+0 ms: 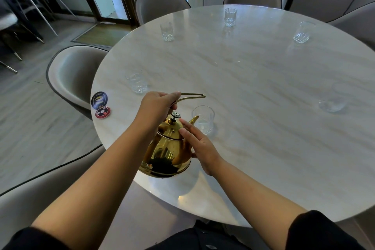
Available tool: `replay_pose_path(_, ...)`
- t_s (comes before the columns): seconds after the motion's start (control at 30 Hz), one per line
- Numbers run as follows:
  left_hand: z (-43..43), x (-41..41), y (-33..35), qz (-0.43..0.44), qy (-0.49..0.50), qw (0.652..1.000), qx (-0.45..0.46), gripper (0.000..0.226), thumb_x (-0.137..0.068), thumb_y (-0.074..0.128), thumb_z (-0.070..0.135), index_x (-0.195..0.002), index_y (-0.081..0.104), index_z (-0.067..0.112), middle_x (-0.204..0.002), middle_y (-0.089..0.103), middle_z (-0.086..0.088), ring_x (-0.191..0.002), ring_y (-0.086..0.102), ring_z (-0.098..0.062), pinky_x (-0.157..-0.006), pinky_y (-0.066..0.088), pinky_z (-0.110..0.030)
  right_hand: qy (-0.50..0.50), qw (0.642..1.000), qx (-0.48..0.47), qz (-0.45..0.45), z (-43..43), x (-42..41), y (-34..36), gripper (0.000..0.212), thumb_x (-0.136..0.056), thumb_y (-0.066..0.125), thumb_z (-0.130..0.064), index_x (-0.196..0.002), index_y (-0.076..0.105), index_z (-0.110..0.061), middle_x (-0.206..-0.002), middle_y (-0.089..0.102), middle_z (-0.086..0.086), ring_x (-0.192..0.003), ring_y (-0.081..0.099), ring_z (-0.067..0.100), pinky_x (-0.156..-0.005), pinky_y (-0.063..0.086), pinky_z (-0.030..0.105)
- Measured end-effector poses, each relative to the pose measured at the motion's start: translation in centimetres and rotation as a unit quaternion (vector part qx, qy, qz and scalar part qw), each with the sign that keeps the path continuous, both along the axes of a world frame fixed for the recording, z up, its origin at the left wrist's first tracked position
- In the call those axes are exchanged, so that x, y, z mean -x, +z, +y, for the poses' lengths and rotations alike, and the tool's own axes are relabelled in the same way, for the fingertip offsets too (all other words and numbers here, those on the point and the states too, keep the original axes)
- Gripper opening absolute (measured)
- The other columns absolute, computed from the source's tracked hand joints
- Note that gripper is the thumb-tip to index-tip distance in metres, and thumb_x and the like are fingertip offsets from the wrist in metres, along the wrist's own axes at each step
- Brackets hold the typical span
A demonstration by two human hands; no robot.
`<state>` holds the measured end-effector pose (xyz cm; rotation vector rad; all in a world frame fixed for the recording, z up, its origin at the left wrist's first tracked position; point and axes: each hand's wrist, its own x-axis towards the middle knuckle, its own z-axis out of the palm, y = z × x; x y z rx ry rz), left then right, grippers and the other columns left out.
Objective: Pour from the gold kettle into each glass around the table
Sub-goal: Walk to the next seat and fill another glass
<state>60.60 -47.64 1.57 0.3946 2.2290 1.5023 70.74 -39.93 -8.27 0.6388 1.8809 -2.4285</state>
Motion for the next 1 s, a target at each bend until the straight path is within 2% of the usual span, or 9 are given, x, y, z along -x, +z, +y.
replay_pose_path(0.2,0.26,0.11,0.28,-0.011,-0.005,1.0,-0.001,0.038,-0.091,0.059,0.027,-0.057,0.055,0.012,-0.033,0.046,0.011,-0.03,0.034,0.0,-0.035,0.029,-0.01,-0.006,1.0,0.008,0.004,-0.08,0.1,0.01,0.03,-0.095,0.049,-0.039,-0.124,0.047,-0.046,-0.112,0.055,-0.02,-0.097,0.055,0.0,-0.072,0.048,0.015)
replay_pose_path(0.33,0.38,0.21,0.39,-0.017,0.0,1.0,0.001,0.037,-0.091,0.059,0.027,-0.057,0.055,0.012,-0.034,0.047,0.011,-0.03,0.034,0.0,-0.036,0.029,-0.011,-0.006,1.0,0.009,0.004,-0.17,0.18,-0.02,0.031,-0.095,0.049,-0.039,-0.126,0.047,-0.044,-0.111,0.055,-0.019,-0.096,0.055,0.001,-0.07,0.048,0.015)
replay_pose_path(0.43,0.38,0.23,0.46,-0.014,-0.004,1.0,0.006,0.038,-0.091,0.059,0.028,-0.057,0.055,0.012,-0.034,0.046,0.012,-0.031,0.034,-0.001,-0.035,0.029,-0.011,-0.011,1.0,0.01,0.007,-0.17,0.24,-0.12,0.031,-0.095,0.049,-0.039,-0.125,0.048,-0.044,-0.116,0.056,-0.013,-0.099,0.055,0.003,-0.076,0.049,0.018)
replay_pose_path(0.6,0.46,0.24,0.7,-0.005,-0.008,1.0,0.017,0.039,-0.091,0.059,0.029,-0.057,0.056,0.011,-0.04,0.046,0.01,-0.032,0.034,-0.001,-0.035,0.029,-0.011,-0.013,1.0,0.011,0.01,-0.15,0.26,-0.04,0.037,-0.095,0.049,-0.039,-0.132,0.047,-0.04,-0.116,0.057,-0.013,-0.1,0.056,0.004,-0.078,0.05,0.021)
replay_pose_path(0.8,0.55,0.21,0.81,0.0,-0.013,1.0,0.026,0.038,-0.092,0.058,0.029,-0.058,0.056,0.011,-0.049,0.047,0.005,-0.038,0.035,-0.004,-0.036,0.03,-0.01,-0.016,1.0,0.01,0.009,-0.18,0.28,-0.08,0.033,-0.095,0.049,-0.04,-0.127,0.048,-0.043,-0.118,0.055,-0.012,-0.101,0.054,0.004,-0.079,0.05,0.022)
replay_pose_path(1.0,0.63,0.29,0.75,-0.005,-0.018,0.999,0.025,0.038,-0.092,0.057,0.029,-0.058,0.056,0.011,-0.033,0.045,0.012,-0.03,0.036,-0.001,-0.035,0.03,-0.01,-0.018,1.0,0.013,0.008,-0.16,0.22,-0.03,0.032,-0.095,0.049,-0.04,-0.127,0.048,-0.043,-0.119,0.055,-0.011,-0.101,0.054,0.004,-0.077,0.05,0.022)
